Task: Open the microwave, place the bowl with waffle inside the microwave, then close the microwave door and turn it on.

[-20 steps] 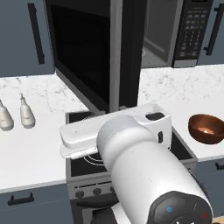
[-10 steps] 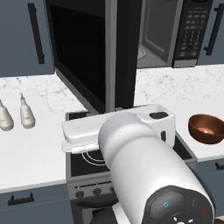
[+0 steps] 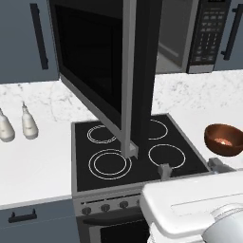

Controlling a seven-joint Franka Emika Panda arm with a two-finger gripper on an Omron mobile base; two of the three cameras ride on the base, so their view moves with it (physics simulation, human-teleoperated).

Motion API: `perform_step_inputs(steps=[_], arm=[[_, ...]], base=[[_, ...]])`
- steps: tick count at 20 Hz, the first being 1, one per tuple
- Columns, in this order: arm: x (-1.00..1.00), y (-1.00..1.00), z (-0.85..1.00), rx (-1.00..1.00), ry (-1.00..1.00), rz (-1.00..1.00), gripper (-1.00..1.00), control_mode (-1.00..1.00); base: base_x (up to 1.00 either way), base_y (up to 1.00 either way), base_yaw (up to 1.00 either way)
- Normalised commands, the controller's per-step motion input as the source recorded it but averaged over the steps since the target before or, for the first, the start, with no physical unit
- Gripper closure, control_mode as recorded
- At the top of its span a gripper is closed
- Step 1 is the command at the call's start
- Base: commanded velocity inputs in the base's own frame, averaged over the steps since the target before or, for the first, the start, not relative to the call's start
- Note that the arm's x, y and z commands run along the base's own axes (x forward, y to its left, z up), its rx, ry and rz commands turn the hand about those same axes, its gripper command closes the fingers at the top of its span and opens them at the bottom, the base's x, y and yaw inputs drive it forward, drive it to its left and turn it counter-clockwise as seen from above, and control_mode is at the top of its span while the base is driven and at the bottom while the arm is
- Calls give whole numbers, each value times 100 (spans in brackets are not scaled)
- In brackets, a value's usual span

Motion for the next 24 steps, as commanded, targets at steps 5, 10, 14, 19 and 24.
perform_step_inputs(steps=[5, 10, 14, 19, 24], arm=[[-20, -99, 1, 15, -5, -2, -100, -100], [63, -100, -13, 23, 2, 0, -100, -100], [74, -100, -11, 22, 4, 0, -100, -100], [34, -100, -17, 28, 4, 0, -100, -100], [17, -100, -4, 22, 21, -6, -100, -100]], base=[[0, 0, 0], [0, 0, 0], [0, 0, 0], [0, 0, 0], [0, 0, 0]])
